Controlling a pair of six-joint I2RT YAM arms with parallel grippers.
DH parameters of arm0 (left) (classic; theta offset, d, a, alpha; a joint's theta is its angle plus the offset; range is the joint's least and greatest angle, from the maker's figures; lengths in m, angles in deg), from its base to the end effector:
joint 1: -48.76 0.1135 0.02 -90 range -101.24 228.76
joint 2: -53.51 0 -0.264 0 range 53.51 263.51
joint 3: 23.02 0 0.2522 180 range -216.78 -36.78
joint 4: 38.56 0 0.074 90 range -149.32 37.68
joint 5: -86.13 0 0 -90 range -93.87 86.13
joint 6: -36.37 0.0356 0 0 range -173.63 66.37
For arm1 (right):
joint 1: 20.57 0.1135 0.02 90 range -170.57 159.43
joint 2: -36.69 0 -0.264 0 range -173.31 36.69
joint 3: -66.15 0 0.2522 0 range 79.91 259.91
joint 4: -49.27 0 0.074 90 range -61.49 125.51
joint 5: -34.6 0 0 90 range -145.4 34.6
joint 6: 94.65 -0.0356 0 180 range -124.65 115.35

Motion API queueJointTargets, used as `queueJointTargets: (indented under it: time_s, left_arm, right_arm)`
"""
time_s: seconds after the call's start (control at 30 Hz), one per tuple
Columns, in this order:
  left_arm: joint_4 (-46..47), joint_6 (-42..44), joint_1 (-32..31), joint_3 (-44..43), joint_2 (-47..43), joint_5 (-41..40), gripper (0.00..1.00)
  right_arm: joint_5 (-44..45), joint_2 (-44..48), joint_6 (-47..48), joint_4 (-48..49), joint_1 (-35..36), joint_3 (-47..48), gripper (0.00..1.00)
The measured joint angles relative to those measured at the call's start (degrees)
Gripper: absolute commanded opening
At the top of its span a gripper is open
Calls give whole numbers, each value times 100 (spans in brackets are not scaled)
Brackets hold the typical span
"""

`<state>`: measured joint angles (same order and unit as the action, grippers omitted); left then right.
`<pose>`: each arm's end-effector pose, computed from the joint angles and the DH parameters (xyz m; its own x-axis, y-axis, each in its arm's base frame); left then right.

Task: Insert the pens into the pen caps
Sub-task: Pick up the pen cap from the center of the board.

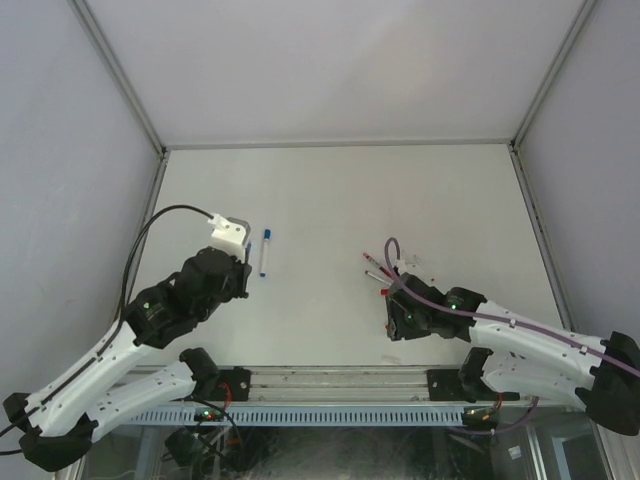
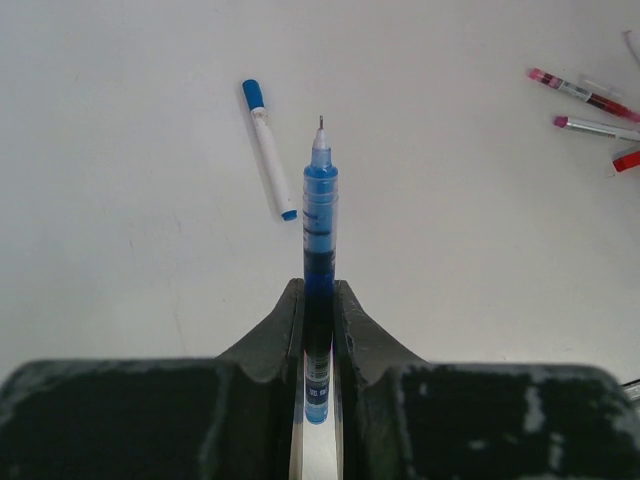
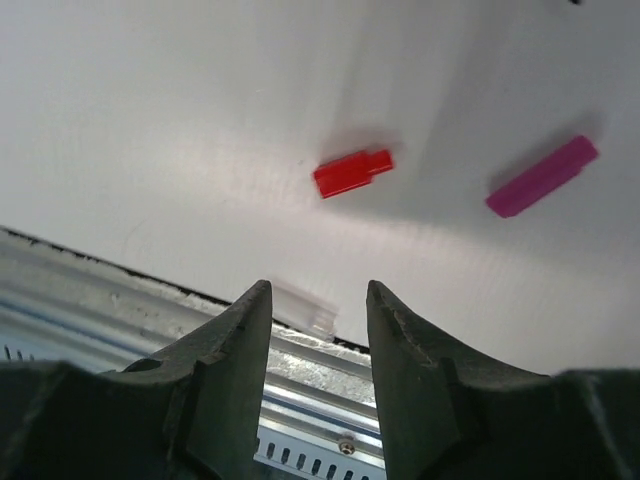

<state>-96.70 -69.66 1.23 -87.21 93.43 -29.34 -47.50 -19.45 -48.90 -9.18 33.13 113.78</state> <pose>0.1028 -0.0897 0.3274 -0.4790 0.1540 -0.8642 0.3044 0.9525 0.0011 0.1017 0.1302 0.1949 -0.9250 -0.0918 -0.3686 -0.1688 0.9686 0.1825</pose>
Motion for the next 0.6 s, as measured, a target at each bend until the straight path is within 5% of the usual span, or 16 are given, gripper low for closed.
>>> queueJointTargets:
  time_s: [0.33,0.6]
  left_arm:
    - [2,-4,4,4,-28,-142,0]
    - [2,-7,4,4,-17,-146,0]
  right_arm:
    - [-348,-949,334,149,1086,7,53]
    - [-190,-1764,365,195,1357,210,44]
